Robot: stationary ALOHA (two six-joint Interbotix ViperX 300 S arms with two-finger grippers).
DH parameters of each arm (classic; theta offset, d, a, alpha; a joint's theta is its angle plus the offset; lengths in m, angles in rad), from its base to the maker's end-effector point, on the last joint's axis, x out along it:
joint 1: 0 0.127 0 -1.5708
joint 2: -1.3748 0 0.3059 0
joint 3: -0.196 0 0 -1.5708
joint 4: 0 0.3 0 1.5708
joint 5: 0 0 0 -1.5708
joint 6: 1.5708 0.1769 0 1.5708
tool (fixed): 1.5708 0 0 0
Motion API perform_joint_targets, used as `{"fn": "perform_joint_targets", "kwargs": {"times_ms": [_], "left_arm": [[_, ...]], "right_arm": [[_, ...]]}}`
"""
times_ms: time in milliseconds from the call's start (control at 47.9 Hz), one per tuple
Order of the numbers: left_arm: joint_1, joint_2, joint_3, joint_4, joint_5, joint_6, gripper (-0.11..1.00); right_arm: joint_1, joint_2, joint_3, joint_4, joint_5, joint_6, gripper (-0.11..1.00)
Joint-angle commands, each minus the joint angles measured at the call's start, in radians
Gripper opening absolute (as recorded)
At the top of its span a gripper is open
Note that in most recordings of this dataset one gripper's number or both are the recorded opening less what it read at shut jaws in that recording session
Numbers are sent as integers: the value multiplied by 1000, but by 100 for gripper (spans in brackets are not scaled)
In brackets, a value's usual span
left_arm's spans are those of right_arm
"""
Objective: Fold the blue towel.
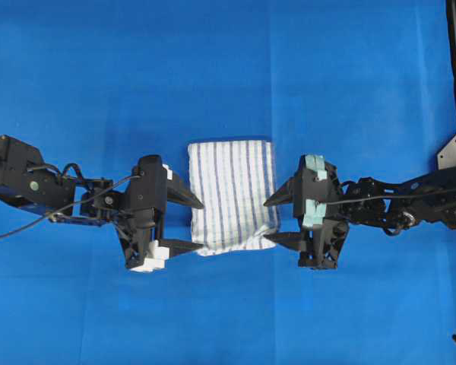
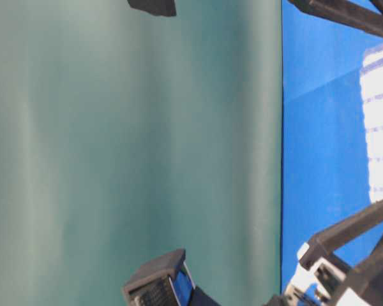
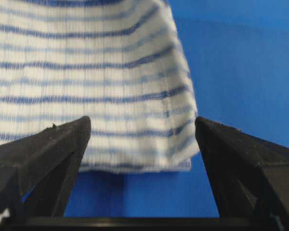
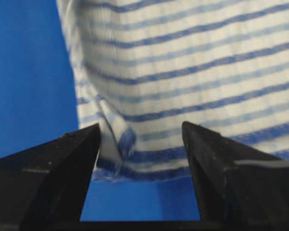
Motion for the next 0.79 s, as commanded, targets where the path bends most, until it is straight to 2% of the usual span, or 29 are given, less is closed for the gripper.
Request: {"fn": "perform_joint_targets", "kwargs": {"times_ms": [0,146,438,543,605,647,772], "left_arm": [[3,-61,6,-2,14,3,82],[6,-144,37,0,51,12,75],[15,-357,109,0,86,71,75],[25,-423,133,0,84,117,75],[38,-469,160,0,86,172,75],[46,-494,181,0,86,232,74],[71,-578,242,3,86,249,73]], "right_arm": [[6,-46,-21,-2,-3,-6,94],[8,-123,-6,-11,8,-21,93],[-2,-347,58,-18,14,-133,93],[-15,-434,86,-18,14,-186,93],[-31,-488,109,-18,15,-219,93],[-43,-526,124,-17,17,-235,93],[-89,-653,167,-17,55,-275,93]]}}
